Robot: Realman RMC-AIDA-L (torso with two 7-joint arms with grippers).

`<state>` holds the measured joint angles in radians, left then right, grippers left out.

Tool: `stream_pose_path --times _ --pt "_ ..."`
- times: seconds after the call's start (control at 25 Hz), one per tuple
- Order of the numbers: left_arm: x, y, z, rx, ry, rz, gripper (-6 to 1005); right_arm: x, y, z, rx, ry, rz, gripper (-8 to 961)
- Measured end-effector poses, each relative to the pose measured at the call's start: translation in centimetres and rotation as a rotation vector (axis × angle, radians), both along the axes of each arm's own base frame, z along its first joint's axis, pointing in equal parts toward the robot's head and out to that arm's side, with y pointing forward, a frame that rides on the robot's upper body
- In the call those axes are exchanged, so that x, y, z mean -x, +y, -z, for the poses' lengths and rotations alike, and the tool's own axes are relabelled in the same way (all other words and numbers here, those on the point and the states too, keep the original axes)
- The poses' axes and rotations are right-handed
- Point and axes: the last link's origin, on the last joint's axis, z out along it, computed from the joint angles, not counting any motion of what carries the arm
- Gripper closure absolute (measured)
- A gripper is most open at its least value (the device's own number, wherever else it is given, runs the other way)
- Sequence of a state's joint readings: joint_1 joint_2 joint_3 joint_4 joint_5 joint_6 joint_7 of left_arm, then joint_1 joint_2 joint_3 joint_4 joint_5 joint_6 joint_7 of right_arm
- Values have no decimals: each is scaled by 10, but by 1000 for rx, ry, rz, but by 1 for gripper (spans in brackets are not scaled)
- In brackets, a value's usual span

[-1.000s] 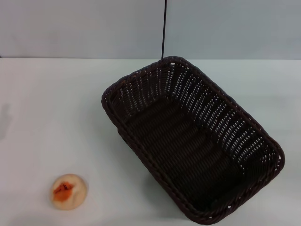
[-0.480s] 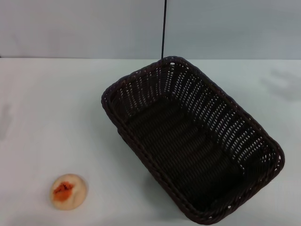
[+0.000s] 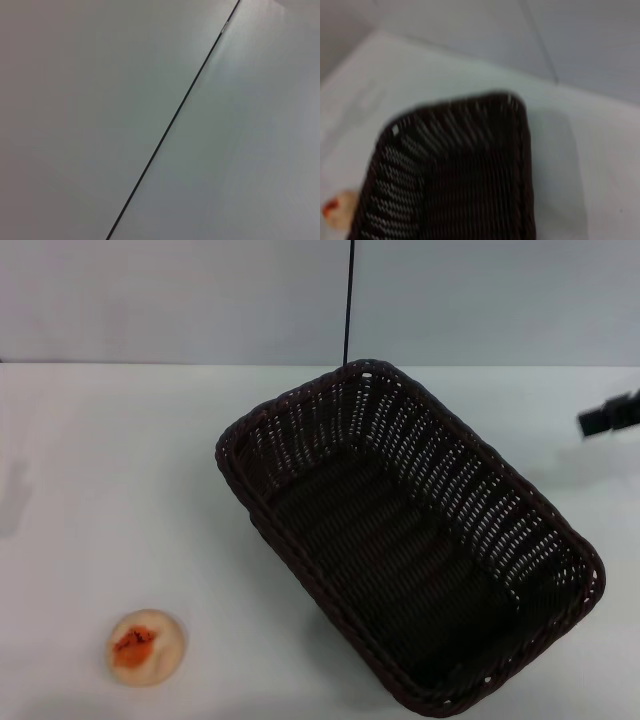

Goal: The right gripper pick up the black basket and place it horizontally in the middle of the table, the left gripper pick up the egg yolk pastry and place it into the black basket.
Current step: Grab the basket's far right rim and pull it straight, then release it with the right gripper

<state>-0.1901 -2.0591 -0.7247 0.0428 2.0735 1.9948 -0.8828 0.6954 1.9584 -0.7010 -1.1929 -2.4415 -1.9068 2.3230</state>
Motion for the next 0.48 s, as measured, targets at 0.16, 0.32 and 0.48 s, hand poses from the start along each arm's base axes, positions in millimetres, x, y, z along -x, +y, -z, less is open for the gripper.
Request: stream_pose_path --times 0.16,0.32,0.48 --pt "0 -2 1 -1 1 -4 186 3 3 21 40 -57 0 258" --pt "1 -2 1 1 2 -5 186 7 6 46 100 -88 -10 258" --pt "1 -2 1 3 2 -5 186 6 8 58 133 -96 -6 258"
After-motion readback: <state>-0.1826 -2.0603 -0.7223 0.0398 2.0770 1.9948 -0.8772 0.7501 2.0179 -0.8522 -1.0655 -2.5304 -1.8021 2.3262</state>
